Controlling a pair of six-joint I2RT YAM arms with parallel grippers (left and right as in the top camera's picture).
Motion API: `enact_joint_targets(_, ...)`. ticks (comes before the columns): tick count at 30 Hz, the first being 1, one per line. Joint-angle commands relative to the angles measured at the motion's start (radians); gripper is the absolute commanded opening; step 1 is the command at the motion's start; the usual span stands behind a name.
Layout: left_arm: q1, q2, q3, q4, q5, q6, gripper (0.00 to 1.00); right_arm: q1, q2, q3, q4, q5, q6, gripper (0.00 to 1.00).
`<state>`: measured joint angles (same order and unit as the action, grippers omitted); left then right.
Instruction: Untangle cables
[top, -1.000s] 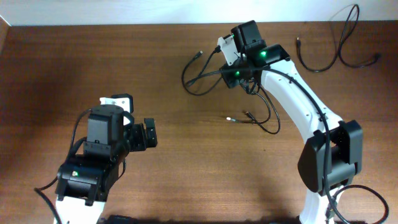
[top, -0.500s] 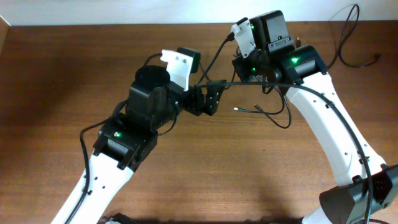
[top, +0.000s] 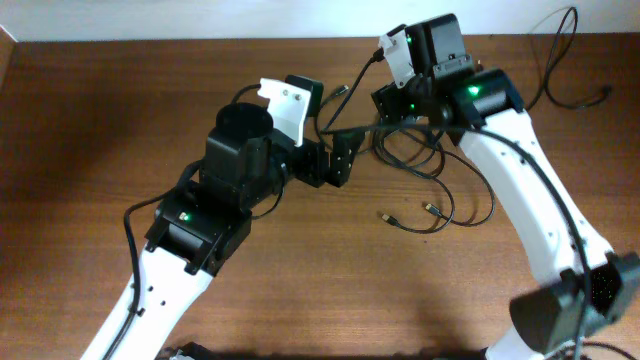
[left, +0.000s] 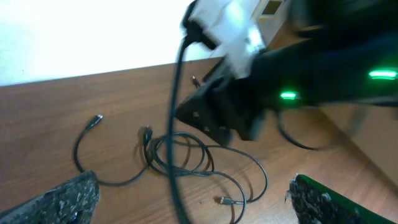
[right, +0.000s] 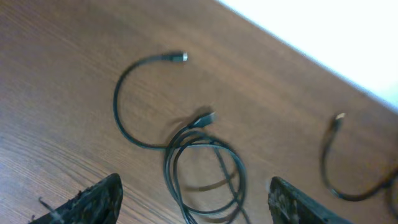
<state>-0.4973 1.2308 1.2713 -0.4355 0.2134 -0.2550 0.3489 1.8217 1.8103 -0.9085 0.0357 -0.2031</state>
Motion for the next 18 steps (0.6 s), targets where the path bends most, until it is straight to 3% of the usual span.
enact_joint_targets(1, -0.004, -0.002, 0.018, -0.003, 0.011, 0.003, 1.0, -0.022, 0.138, 0.009, -0.005, -0.086, 0.036, 0.74)
enact_joint_targets(6, -0.004, -0.002, 0.018, -0.02, 0.008, 0.018, 1.0, -0.021, 0.318, 0.009, -0.005, -0.127, 0.063, 0.7)
enact_joint_targets(18, -0.004, -0.002, 0.018, -0.06, 0.0, 0.025, 0.99, -0.016, 0.33, -0.051, 0.014, -0.179, 0.073, 0.66)
